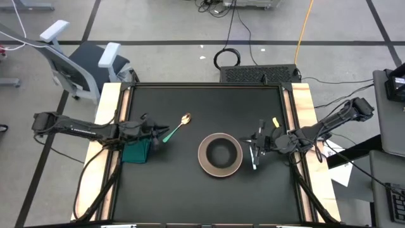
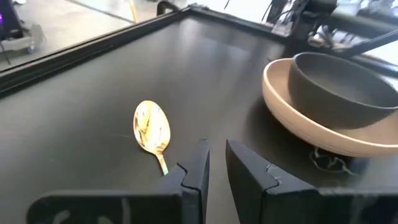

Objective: Set table place
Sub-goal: Put the blue spoon into the black bowl

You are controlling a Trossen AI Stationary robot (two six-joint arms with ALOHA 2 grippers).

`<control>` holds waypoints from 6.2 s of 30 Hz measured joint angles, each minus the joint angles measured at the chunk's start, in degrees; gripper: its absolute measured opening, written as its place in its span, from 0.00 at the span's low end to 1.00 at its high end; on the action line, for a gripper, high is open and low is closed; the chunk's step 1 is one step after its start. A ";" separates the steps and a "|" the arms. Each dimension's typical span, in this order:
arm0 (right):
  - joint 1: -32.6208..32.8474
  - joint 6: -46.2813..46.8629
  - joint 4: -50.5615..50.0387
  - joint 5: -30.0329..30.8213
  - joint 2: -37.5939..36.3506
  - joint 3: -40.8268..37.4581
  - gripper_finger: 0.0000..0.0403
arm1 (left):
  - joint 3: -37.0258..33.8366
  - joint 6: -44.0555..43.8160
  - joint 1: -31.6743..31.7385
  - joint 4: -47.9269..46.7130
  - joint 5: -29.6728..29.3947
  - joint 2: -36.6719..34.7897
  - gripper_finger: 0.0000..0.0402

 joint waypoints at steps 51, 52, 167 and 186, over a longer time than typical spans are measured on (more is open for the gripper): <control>0.04 -2.61 9.56 -4.72 -3.08 -6.07 0.00 | 36.07 0.50 13.60 -44.09 17.48 33.68 0.14; 0.04 -2.65 9.51 -4.72 -3.06 -6.07 0.00 | 37.68 0.50 13.60 -45.98 17.01 35.10 0.14; 0.37 0.54 12.53 -7.61 -3.10 -7.68 0.00 | 50.32 6.49 12.77 -55.01 10.69 57.58 0.05; 0.39 0.52 13.03 -7.61 -3.10 -7.68 0.00 | 59.25 9.81 10.90 -68.00 14.35 44.35 0.02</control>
